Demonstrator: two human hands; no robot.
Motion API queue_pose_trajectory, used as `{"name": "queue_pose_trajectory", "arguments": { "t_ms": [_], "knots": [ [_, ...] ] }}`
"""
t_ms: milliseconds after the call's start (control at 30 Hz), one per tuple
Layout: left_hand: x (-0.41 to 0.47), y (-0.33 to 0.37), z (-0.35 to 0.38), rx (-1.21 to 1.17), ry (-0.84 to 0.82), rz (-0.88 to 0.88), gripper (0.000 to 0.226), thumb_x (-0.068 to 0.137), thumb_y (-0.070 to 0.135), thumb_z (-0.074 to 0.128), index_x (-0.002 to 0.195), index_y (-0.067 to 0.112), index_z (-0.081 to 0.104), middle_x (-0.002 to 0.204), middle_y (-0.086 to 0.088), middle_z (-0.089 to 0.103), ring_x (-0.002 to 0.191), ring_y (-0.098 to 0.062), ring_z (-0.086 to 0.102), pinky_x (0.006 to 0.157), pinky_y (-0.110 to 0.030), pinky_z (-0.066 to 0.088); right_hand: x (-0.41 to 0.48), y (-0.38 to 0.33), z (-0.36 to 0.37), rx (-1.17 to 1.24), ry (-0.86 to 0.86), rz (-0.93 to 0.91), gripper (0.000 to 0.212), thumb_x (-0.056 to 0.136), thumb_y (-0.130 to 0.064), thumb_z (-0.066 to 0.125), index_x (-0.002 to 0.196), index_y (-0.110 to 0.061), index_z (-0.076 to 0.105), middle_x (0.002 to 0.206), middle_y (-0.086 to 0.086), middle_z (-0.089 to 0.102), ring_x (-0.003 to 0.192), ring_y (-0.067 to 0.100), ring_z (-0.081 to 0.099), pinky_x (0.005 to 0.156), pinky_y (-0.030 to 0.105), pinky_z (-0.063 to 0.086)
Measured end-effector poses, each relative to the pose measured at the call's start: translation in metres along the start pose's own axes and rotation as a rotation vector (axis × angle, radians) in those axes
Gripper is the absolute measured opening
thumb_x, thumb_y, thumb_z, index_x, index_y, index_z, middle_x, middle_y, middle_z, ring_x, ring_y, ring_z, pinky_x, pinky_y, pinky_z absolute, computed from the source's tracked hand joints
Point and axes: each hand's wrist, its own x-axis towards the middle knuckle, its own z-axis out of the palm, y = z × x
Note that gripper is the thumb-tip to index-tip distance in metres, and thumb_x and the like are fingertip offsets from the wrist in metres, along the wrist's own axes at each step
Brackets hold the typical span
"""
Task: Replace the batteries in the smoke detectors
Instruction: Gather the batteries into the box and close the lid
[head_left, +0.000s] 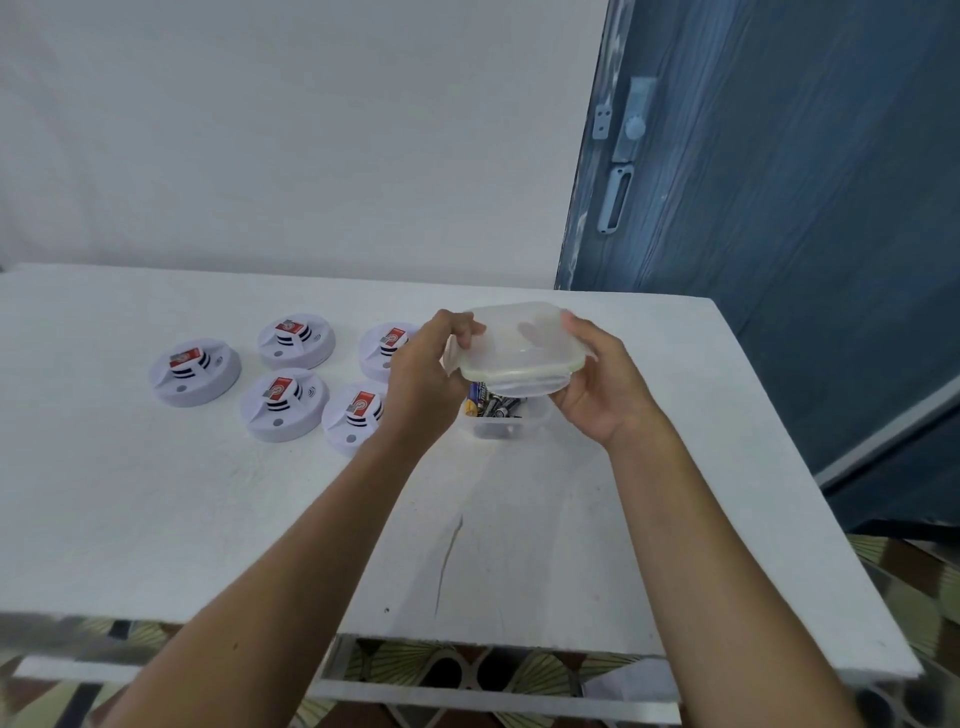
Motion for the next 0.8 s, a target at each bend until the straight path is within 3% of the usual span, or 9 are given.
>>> {"name": "queue_pose_trajectory", "arguments": {
  "t_ms": [100,200,300,367,433,567,700,800],
  "knots": [
    [0.001,-0.006,-0.002,-0.107,-0.038,-0.146,0.049,0.075,-0.013,0.061,0.097,0.029,0.048,0.128,0.02,0.054,0.127,0.0,0.05,0.106,-0.03,0.044,0.0,-0.004,-0.001,0.057,-0.022,-0.022,0.027,0.096,-0.014,0.055,0.12,-0.012,0.065,0.107,0.002,0.077,0.077,0.019,0.071,0.066,0.023,0.057],
    [0.003,-0.009,-0.005,-0.229,0.06,-0.396,0.039,0.092,-0.002,0.054,0.119,0.024,0.047,0.133,0.012,0.05,0.119,0.0,0.054,0.1,-0.019,0.046,0.001,-0.007,-0.005,0.059,-0.018,-0.022,0.03,0.097,-0.013,0.052,0.125,-0.016,0.062,0.108,-0.002,0.077,0.066,0.014,0.07,0.061,0.02,0.056],
    [0.012,-0.006,-0.009,-0.577,0.016,-0.704,0.023,0.1,0.01,0.049,0.122,0.007,0.054,0.121,-0.009,0.064,0.085,-0.012,0.068,0.076,-0.025,0.056,0.007,-0.006,-0.01,0.05,-0.011,-0.034,0.029,0.098,-0.013,0.053,0.126,-0.017,0.061,0.111,-0.002,0.076,0.068,0.014,0.071,0.06,0.02,0.056],
    [0.016,0.0,-0.01,-0.707,-0.089,-0.831,0.026,0.102,0.029,0.047,0.108,0.008,0.061,0.091,-0.005,0.073,0.066,-0.014,0.066,0.064,-0.027,0.053,0.009,-0.006,-0.011,0.03,-0.022,-0.034,0.025,0.099,-0.014,0.054,0.124,-0.016,0.06,0.112,-0.001,0.076,0.07,0.014,0.072,0.059,0.021,0.056],
    [0.02,0.0,-0.008,-0.646,-0.135,-0.864,0.031,0.098,0.04,0.053,0.097,0.012,0.065,0.073,0.002,0.068,0.06,-0.013,0.059,0.058,-0.025,0.047,0.012,-0.005,-0.01,-0.063,-0.011,-0.048,0.02,0.1,-0.016,0.056,0.119,-0.014,0.062,0.112,0.0,0.076,0.075,0.016,0.074,0.058,0.021,0.056],
    [0.021,-0.016,0.004,-0.353,-0.094,-0.815,0.049,0.082,0.04,0.075,0.116,0.007,0.062,0.081,0.0,0.066,0.061,-0.011,0.056,0.059,-0.024,0.048,0.021,0.002,-0.011,-0.305,0.138,-0.115,0.014,0.095,-0.017,0.067,0.106,-0.011,0.071,0.105,0.004,0.076,0.086,0.02,0.073,0.062,0.025,0.058],
    [0.016,-0.021,0.01,-0.116,-0.047,-0.823,0.062,0.076,0.045,0.078,0.125,0.015,0.053,0.101,0.0,0.061,0.094,-0.021,0.061,0.083,-0.034,0.05,0.03,0.009,-0.019,-0.641,0.337,-0.197,0.026,0.084,-0.033,0.079,0.102,-0.014,0.074,0.096,0.002,0.074,0.077,0.017,0.07,0.06,0.026,0.055],
    [0.01,-0.02,0.013,0.0,-0.066,-0.807,0.062,0.08,0.045,0.075,0.128,0.014,0.051,0.106,0.0,0.056,0.099,-0.02,0.056,0.08,-0.031,0.044,0.036,0.015,-0.026,-0.86,0.418,-0.232,0.045,0.08,-0.047,0.08,0.112,-0.016,0.073,0.107,-0.006,0.069,0.092,0.015,0.065,0.076,0.026,0.05]
  ]
}}
